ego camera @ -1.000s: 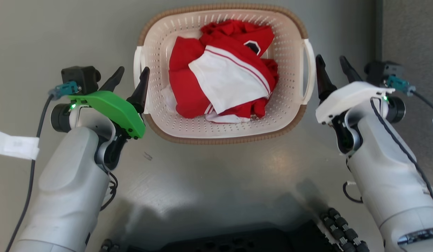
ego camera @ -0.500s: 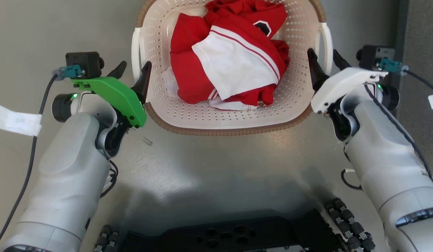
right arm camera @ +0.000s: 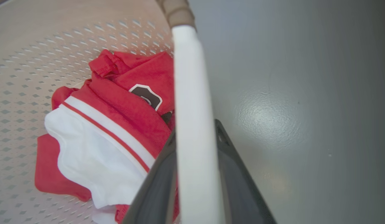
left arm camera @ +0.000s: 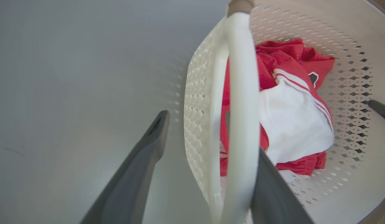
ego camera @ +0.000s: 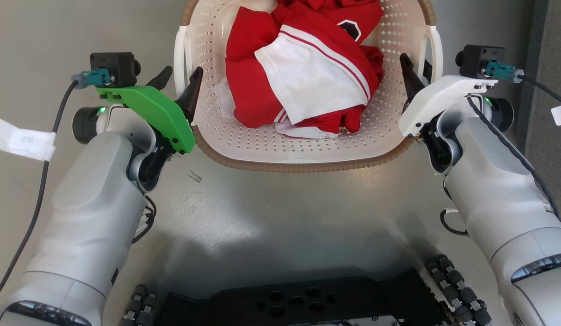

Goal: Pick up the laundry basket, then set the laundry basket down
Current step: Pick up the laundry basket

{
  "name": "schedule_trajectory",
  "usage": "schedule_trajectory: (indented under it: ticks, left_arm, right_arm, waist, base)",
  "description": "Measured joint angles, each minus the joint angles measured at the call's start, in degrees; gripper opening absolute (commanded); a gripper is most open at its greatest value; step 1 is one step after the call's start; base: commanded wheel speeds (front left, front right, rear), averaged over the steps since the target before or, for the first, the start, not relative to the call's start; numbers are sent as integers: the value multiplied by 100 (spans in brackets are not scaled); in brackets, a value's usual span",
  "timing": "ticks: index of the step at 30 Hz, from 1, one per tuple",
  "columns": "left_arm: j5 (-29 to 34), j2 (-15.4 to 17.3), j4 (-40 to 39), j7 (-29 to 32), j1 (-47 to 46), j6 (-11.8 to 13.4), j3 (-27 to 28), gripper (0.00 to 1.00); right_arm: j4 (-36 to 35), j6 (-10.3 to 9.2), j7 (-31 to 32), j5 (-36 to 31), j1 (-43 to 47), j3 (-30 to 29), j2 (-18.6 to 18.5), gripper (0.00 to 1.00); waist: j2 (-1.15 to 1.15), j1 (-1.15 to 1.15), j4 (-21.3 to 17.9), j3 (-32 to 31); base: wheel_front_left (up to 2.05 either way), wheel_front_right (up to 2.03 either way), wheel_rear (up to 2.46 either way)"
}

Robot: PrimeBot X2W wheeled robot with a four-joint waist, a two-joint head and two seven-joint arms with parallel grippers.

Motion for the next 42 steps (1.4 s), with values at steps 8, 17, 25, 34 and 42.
schedule_trajectory:
  ticks: [8,17,25,34,42]
  left_arm:
    - [-231,-52,62,-88,-97,-37,-227,0]
    - [-552,-66,392,-191,-104,8,-413,0]
    - [-825,-114,632,-179,98,8,-586,0]
    - [-1111,-121,861,-36,332,7,-693,0]
    - [-1343,-168,1025,158,667,7,-817,0]
  right_arm:
    - [101,67,-85,110,-64,214,0,0]
    - [265,115,-157,203,-99,439,40,0]
    - [443,172,-85,288,-39,901,26,0]
    - [482,201,274,561,70,1293,25,0]
    - [498,218,554,829,442,1544,25,0]
  waist:
    - [0,0,-1,-22]
    - [0,0,9,-307]
    - [0,0,9,-796]
    - [0,0,-25,-1486]
    - [0,0,-57,-2052]
  base:
    - [0,0,0]
    - [0,0,0]
    - [0,0,0]
    - [0,0,0]
    - [0,0,0]
